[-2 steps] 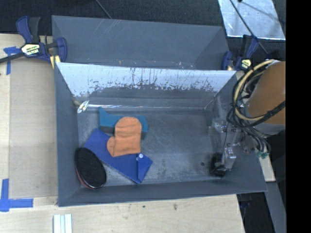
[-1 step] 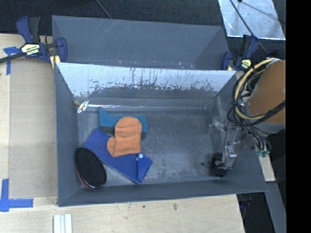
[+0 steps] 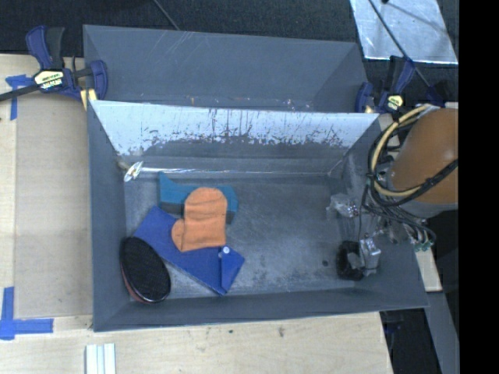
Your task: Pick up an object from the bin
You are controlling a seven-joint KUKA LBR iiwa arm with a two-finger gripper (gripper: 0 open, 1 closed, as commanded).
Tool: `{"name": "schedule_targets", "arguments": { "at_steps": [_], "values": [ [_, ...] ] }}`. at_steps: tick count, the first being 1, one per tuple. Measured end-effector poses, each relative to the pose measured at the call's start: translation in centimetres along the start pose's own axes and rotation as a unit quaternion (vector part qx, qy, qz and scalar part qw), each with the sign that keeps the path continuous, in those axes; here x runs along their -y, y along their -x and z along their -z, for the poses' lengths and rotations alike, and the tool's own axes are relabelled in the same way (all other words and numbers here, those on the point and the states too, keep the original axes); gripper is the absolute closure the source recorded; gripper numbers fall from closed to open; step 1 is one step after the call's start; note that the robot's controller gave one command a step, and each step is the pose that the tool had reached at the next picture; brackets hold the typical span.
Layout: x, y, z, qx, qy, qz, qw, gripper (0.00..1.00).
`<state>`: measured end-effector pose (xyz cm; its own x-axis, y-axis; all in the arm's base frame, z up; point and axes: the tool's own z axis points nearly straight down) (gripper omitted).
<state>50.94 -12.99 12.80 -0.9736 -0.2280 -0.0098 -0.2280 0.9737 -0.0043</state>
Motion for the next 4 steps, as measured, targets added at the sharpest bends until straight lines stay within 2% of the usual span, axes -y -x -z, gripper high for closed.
{"name": "schedule_targets", "arguments": {
  "at_steps": [1, 2, 3, 4],
  "values": [
    [1.7, -0.4, -0.8, -0.0021, 0.002, 0.056, 0.9985, 0.0],
    [3.0, 0.9, -0.2, -0.0019, 0.002, 0.188, 0.9821, 0.0],
    [2.5, 0.5, -5.7, 0.0011, 0.006, 0.139, 0.9903, 0.0],
    [0.8, 1.2, -5.5, 0.0067, 0.016, 0.505, 0.863, 1.0]
  ]
}}
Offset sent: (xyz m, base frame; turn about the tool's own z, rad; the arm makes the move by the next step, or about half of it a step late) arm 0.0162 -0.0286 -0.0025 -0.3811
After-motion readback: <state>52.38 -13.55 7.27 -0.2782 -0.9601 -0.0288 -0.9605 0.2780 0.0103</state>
